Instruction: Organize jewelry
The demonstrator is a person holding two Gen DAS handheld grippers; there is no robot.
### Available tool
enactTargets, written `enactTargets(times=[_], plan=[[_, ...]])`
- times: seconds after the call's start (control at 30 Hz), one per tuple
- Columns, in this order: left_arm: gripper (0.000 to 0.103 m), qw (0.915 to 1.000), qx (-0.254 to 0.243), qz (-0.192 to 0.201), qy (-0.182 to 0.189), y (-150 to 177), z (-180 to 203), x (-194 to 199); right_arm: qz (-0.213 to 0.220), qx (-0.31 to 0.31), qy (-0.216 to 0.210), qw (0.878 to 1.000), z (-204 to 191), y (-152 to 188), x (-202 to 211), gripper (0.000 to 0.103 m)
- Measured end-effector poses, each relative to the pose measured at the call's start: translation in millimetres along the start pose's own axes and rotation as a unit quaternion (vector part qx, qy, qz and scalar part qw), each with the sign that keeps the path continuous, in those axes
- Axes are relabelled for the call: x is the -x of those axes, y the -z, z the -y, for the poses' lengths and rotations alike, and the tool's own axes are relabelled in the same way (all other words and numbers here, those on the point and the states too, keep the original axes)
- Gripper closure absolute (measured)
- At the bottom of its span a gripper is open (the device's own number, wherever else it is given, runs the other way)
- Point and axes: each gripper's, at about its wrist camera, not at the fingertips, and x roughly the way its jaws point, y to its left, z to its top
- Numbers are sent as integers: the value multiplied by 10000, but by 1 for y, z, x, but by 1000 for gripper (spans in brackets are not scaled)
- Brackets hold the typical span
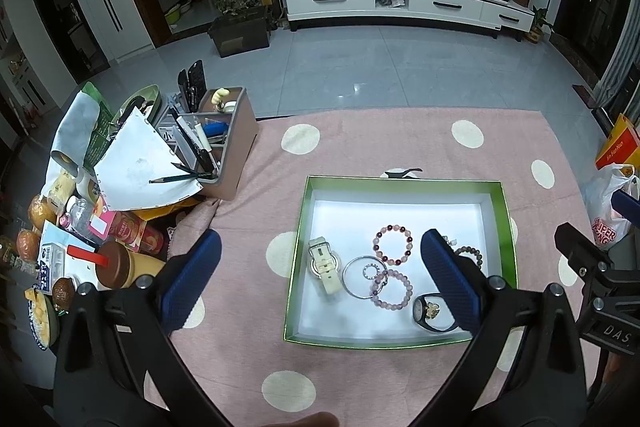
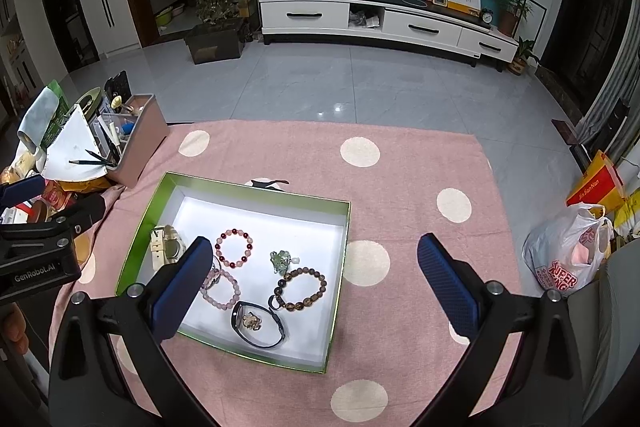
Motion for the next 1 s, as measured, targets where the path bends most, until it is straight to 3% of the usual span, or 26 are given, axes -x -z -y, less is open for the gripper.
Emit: enactTargets(times=[1.0], plan=[[2, 9999, 40, -94, -105, 5, 0, -11, -8, 11, 20, 10000, 0, 5, -3, 1]])
